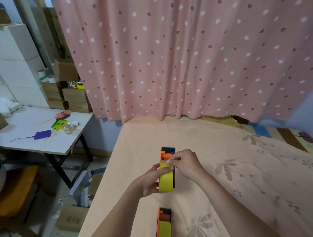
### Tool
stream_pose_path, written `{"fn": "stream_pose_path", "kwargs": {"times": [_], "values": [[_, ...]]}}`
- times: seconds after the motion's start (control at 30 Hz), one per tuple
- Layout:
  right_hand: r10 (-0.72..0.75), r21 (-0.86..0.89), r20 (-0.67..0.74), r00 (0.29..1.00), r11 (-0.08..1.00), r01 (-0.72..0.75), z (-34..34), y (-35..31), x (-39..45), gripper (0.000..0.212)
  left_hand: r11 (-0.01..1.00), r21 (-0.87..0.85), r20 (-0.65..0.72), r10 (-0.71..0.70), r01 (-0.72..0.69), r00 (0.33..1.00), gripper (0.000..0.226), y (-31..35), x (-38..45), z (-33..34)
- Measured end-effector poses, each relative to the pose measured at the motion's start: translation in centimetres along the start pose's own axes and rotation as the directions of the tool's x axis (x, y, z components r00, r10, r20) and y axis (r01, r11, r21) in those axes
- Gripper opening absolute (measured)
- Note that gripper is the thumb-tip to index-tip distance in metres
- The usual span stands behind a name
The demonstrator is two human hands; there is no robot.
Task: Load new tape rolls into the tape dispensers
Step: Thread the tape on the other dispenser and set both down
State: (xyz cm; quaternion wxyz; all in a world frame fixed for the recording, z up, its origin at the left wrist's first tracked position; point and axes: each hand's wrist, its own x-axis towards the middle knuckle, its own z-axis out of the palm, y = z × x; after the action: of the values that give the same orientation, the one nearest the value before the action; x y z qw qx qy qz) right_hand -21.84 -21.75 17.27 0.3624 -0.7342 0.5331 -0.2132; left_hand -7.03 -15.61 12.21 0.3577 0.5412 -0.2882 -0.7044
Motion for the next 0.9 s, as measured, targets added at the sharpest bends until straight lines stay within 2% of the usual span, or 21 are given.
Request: {"fn": "stream_pose_path", "kwargs": {"times": [0.17,0.3,0.6,0.9], "values": [[0.036,0.022,0.013,0.999,0.999,-0.037,-0.5,-0.5,0.2,0.011,0.997,-0.071,-0.043,0.012,-0.015,0.999,0.083,-0.2,0.4,0.4],[0.082,0.061,-0.035,0.996,0.995,-0.080,-0.9,-0.7,0.5,0.013,0.996,-0.087,-0.018,0.001,-0.002,1.000,0.088,-0.5,0.4,0.6],[0.177,0.167,-0.122,0.977,0.974,-0.155,-1.4,-1.0,1.2,0.020,0.987,-0.163,-0.003,0.007,-0.007,1.000,0.087,-0.7,0.6,1.1],[0.106,0.166,0.047,0.993,0.980,-0.113,-1.6,-1.6,1.5,0.022,0.998,-0.067,0.005,-0.014,0.015,1.000,0.084,-0.1,0.8,0.7]]}}
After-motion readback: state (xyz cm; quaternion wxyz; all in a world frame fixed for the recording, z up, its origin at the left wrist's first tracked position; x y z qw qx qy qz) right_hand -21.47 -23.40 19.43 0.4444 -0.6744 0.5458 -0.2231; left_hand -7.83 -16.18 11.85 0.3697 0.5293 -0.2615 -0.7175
